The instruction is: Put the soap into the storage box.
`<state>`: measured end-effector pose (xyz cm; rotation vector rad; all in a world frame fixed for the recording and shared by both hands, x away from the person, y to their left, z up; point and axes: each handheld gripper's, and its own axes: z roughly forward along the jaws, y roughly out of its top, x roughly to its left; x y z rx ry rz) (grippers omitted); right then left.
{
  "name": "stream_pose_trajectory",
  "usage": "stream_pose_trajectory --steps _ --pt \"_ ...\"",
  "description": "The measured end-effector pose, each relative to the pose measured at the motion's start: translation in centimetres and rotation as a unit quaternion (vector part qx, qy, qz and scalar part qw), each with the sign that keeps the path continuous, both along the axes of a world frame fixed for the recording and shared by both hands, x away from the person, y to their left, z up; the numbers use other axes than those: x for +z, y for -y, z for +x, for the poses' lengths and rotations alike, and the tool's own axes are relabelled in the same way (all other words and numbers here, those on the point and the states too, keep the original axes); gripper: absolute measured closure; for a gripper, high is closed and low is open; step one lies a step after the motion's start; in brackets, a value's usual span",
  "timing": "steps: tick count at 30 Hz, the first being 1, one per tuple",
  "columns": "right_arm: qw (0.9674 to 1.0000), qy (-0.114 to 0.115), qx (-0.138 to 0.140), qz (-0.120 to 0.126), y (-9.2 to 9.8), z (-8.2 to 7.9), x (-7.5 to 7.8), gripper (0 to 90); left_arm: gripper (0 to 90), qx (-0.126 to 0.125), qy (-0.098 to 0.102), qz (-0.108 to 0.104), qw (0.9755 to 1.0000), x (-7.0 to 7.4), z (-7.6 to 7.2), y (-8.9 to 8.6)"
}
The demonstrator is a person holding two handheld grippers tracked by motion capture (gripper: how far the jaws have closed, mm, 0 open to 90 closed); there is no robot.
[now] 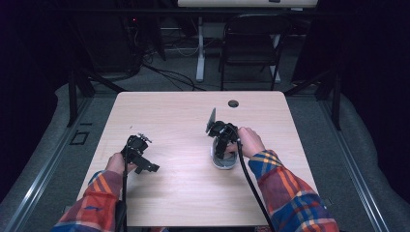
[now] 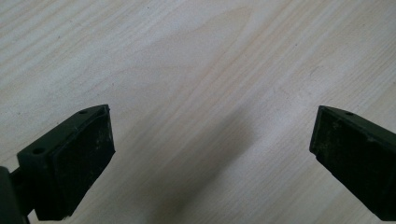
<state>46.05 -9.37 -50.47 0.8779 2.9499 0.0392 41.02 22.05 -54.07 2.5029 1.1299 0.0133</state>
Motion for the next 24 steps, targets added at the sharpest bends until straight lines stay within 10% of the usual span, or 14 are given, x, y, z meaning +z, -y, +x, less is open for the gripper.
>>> stream_pose_trajectory --steps 24 --pt "0.9994 0.025 -0.001 0.024 1.5 -1.0 2.3 16.6 0.0 -0.001 -0.001 0.001 1.0 0.0 0.0 0.1"
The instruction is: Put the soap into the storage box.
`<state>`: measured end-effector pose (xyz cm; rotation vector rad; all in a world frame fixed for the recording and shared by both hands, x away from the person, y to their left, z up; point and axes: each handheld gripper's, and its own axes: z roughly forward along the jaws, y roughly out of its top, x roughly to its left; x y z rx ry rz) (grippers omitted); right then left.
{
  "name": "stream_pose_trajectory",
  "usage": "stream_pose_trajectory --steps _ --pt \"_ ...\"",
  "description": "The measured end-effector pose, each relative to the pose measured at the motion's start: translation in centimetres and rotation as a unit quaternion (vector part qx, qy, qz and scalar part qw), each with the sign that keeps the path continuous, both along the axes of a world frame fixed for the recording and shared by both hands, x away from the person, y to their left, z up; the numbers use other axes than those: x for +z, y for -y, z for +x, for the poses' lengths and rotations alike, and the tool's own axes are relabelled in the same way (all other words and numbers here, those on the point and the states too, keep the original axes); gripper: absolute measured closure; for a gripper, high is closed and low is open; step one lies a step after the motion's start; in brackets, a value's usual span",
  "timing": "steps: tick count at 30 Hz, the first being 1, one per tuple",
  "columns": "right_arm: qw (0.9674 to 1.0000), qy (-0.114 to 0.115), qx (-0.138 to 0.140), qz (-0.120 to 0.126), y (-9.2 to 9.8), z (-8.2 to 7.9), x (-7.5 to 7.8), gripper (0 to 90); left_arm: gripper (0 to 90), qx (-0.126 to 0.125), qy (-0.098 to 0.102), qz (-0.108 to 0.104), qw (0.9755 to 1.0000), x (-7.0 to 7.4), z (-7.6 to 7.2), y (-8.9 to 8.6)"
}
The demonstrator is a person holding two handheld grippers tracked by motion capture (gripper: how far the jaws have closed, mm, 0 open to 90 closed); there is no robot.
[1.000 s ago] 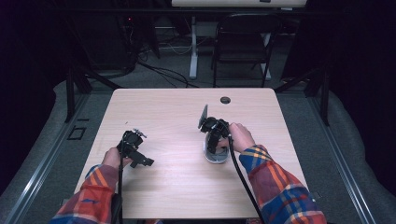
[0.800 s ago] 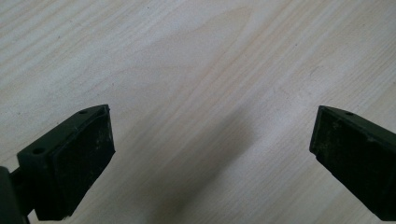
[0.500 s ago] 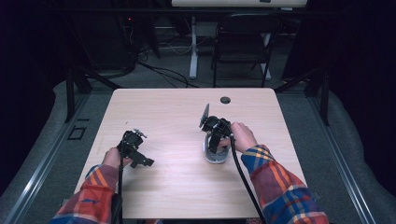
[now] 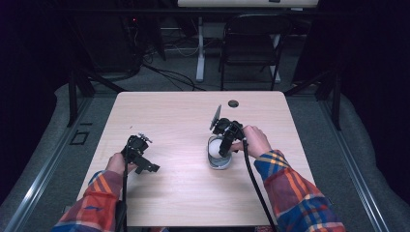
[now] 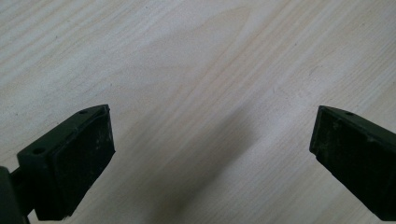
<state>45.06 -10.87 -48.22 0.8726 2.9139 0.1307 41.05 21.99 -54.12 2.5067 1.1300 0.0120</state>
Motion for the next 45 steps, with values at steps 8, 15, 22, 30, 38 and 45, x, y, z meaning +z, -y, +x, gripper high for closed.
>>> stream_pose_trajectory --steps 8,15,22,30,38,45 --pt "0.9998 0.012 -0.009 0.016 1.6 -0.7 1.5 13.2 0.0 0.0 0.001 -0.001 1.0 0.0 0.0 0.0" --pt "0.9992 0.024 -0.022 0.023 3.4 -1.2 2.4 8.2 0.0 0.0 0.001 -0.001 1.0 0.0 0.0 0.0" --pt "0.9987 0.033 -0.032 0.02 5.4 -2.1 2.4 4.5 0.0 0.001 0.001 0.0 1.0 0.0 0.0 0.1" --pt "0.9978 0.037 -0.051 0.024 8.5 -3.2 2.0 2.9 0.0 0.0 0.004 0.002 1.0 0.1 -0.1 0.1" --pt "0.9946 0.051 -0.085 0.03 12.4 -4.5 1.0 2.9 0.0 -0.001 0.003 0.004 1.0 0.0 -0.1 0.2" --pt "0.9922 0.049 -0.108 0.04 14.6 -5.7 -0.6 3.1 0.0 -0.001 0.0 0.005 1.0 -0.1 -0.1 0.2"
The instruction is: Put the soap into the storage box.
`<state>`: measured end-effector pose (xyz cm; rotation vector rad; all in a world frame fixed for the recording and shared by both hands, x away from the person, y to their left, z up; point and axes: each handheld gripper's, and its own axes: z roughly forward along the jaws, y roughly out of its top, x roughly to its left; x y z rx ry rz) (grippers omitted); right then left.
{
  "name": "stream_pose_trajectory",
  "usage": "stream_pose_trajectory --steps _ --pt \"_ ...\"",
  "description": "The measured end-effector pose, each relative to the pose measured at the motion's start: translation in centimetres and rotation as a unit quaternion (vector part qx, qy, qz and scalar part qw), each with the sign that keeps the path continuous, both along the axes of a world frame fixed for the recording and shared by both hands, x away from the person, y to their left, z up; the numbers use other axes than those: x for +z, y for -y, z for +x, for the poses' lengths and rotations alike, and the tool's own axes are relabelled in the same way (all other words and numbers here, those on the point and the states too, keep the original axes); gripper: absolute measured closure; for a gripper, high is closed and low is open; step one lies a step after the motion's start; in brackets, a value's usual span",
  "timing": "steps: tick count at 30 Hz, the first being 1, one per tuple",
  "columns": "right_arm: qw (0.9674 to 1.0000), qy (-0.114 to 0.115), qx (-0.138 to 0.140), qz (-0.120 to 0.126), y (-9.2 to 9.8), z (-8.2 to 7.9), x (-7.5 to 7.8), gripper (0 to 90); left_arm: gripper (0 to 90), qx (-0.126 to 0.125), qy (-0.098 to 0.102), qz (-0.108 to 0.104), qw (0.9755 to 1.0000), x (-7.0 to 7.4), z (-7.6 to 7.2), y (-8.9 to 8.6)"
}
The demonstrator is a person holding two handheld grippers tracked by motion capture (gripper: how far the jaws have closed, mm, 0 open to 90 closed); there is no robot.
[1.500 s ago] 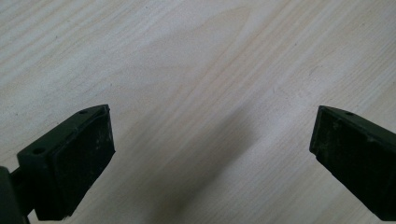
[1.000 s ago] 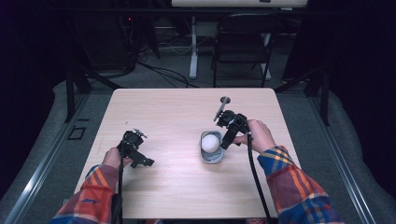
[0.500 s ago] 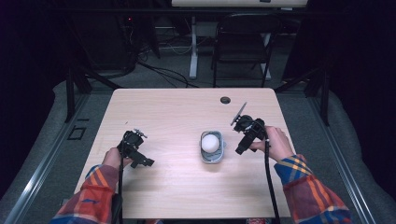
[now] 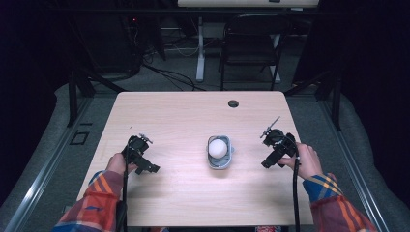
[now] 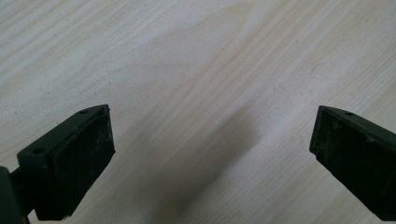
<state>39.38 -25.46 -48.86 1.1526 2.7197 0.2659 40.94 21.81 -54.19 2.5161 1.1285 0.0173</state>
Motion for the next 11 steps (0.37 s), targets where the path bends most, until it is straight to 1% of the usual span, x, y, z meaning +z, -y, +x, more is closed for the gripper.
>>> stream_pose_trajectory --steps 1,2,4,5,6,7,8,10,11 --pt "1.0 0.004 -0.001 -0.006 0.3 -0.2 -0.3 3.1 0.0 -0.001 0.0 0.0 1.0 0.0 0.0 0.0" --pt "1.0 0.004 -0.002 -0.006 0.5 -0.3 -0.5 3.2 0.0 -0.002 0.0 -0.001 1.0 0.0 0.0 0.0" --pt "0.9999 0.0 -0.008 0.009 1.0 -0.6 -1.1 3.6 0.0 -0.004 0.001 -0.002 1.0 0.0 0.0 0.0" --pt "0.9999 0.001 -0.011 0.009 1.1 -0.7 -1.6 3.9 0.0 -0.004 0.001 -0.002 1.0 0.0 0.0 0.0" --pt "1.0 0.002 -0.008 -0.003 1.2 -0.8 -1.7 4.0 0.0 -0.005 0.0 -0.003 1.0 0.0 0.0 0.0" --pt "0.9999 -0.003 -0.011 -0.002 1.3 -0.8 -1.9 4.1 0.0 -0.007 0.001 -0.003 1.0 0.0 0.0 0.0" --pt "0.9999 -0.002 -0.015 0.005 1.4 -0.8 -2.2 4.7 0.0 -0.008 0.001 -0.003 1.0 0.1 0.0 0.0" --pt "0.9999 -0.008 -0.014 -0.005 1.4 -0.6 -2.6 5.4 0.0 -0.008 0.004 -0.002 1.0 0.1 -0.1 0.0" --pt "0.9997 -0.016 -0.01 -0.015 1.5 -0.5 -2.6 5.4 0.0 -0.009 0.005 -0.001 0.9999 0.1 -0.1 0.0"
